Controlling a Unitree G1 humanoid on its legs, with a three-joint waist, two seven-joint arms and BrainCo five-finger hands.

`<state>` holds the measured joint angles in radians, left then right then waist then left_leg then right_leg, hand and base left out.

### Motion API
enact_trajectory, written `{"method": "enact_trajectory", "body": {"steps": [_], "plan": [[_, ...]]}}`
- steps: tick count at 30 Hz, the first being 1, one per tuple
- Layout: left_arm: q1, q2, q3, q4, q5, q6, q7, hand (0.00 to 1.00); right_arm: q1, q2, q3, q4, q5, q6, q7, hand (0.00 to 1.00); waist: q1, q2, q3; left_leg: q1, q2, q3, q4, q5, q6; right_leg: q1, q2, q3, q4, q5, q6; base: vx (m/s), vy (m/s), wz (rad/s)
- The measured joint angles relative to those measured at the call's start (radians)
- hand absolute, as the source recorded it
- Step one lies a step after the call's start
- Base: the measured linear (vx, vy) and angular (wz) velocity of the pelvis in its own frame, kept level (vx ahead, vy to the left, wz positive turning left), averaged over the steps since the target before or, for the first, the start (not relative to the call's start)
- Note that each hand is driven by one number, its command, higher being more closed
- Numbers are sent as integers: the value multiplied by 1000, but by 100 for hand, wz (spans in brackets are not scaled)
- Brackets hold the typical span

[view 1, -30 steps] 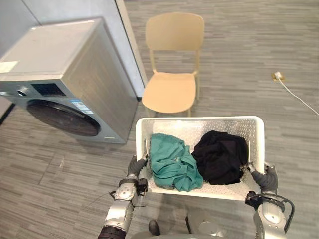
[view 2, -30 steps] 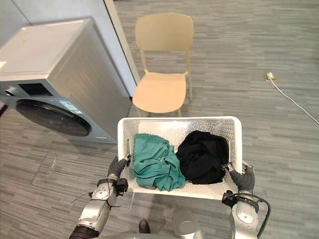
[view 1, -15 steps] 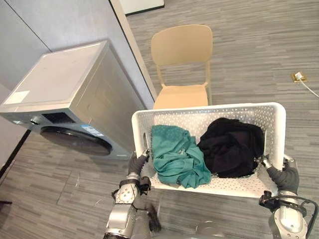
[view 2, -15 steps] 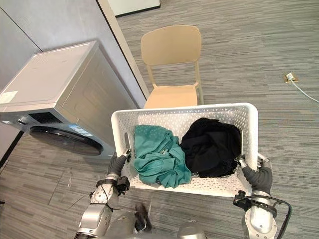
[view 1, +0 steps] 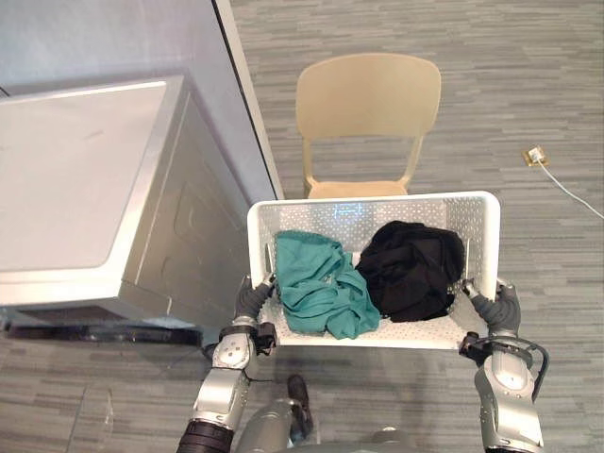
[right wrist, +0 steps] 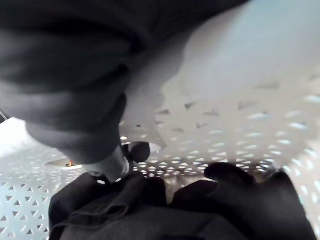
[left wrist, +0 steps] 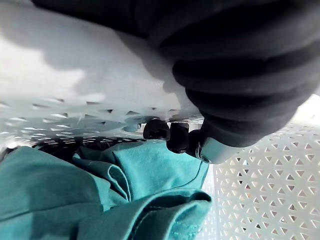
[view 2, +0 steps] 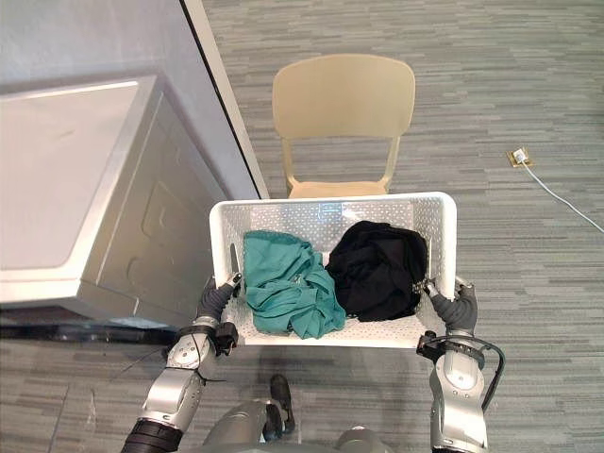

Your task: Pick up the laundry basket with both hands and put the clothes into the washing machine.

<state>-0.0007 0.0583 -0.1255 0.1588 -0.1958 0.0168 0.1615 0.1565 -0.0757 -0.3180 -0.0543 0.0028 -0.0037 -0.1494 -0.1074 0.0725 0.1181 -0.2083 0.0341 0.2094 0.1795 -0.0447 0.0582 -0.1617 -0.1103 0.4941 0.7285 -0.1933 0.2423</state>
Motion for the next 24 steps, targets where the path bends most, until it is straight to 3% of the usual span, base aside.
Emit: {"method": "enact_trajectory", "body": {"steps": [2,5,6,8,14,18,24], "plan": [[-36,11,0,14,0,-5,0,100,-13,1,0,0,9,-13,-1,100,-19,-3,29,5,14,-24,-44,-8,-14,-103,26,-42,-57,-57,15,-32,-169,8],[-78,29,0,48,-8,-4,0,100,-38,0,-1,6,24,-10,-1,100,-30,-64,92,6,13,-31,-46,-16,-48,-168,34,-100,-339,-36,-20,-25,-324,21],[-95,7,1,69,-7,-3,3,100,-57,-30,-6,33,26,-11,-4,100,-55,-41,125,-4,25,-71,-39,-2,-88,-153,55,-152,-372,27,-97,57,-224,32],[-136,4,-1,87,1,7,3,100,-79,-37,-19,67,32,-8,-6,100,-48,-22,147,4,74,-90,-80,48,-145,-155,104,-173,-374,45,-130,140,-214,13],[-207,-8,-22,107,11,2,3,100,-102,-86,-43,67,80,-23,-13,100,-42,-16,178,6,77,-97,-149,140,-171,-185,107,-254,-309,-4,-187,60,-161,31],[-274,-8,-22,146,11,1,3,100,-148,-132,-43,82,113,-18,-13,100,-39,5,208,-40,77,-82,-222,178,-166,-260,109,-271,-308,-4,-188,-8,-27,13],[-380,10,-22,201,9,2,11,100,-211,-180,-41,90,160,-8,-12,100,-9,-3,237,-57,65,-28,-242,178,-166,-303,106,-250,-295,-4,-187,0,15,-9]]}}
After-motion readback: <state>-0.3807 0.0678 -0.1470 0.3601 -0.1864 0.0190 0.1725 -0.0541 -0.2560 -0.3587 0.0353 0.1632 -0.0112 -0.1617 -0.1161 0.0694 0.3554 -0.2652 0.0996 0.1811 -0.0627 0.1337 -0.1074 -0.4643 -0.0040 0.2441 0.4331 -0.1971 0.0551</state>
